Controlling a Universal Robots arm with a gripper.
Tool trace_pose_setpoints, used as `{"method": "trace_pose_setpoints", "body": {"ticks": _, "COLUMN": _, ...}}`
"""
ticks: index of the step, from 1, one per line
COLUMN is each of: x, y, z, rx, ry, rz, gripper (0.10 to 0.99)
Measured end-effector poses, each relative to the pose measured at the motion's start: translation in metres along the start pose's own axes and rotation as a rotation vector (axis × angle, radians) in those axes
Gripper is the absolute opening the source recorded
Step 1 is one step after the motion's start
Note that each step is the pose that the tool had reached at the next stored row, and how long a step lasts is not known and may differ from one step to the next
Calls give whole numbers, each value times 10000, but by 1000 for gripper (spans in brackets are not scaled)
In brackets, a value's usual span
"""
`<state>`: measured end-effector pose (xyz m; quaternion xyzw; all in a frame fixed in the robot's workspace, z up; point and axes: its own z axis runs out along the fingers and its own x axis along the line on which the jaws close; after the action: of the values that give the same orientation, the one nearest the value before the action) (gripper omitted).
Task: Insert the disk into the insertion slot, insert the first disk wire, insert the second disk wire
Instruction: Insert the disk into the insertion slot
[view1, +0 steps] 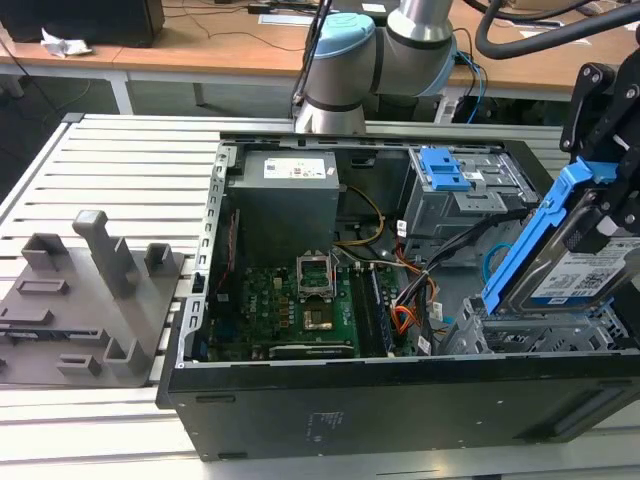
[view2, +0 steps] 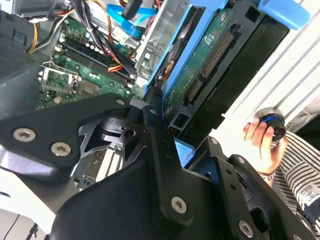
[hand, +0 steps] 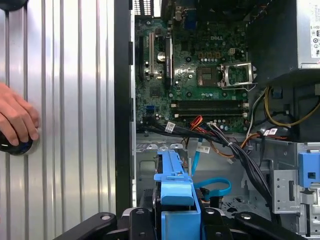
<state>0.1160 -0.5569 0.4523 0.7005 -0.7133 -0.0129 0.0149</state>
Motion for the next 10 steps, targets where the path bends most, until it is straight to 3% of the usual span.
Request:
{"method": "trace_pose_setpoints", "body": {"ticks": 6, "x": -90, "y": -28, "z": 47, "rx": -1, "ry": 2, "rz": 2, "gripper": 365}}
{"method": "trace_pose_setpoints", "body": {"ticks": 10, "x": -100, "y": -32, "z": 110, "rx": -2, "ry": 1, "rz": 1, "gripper": 365}}
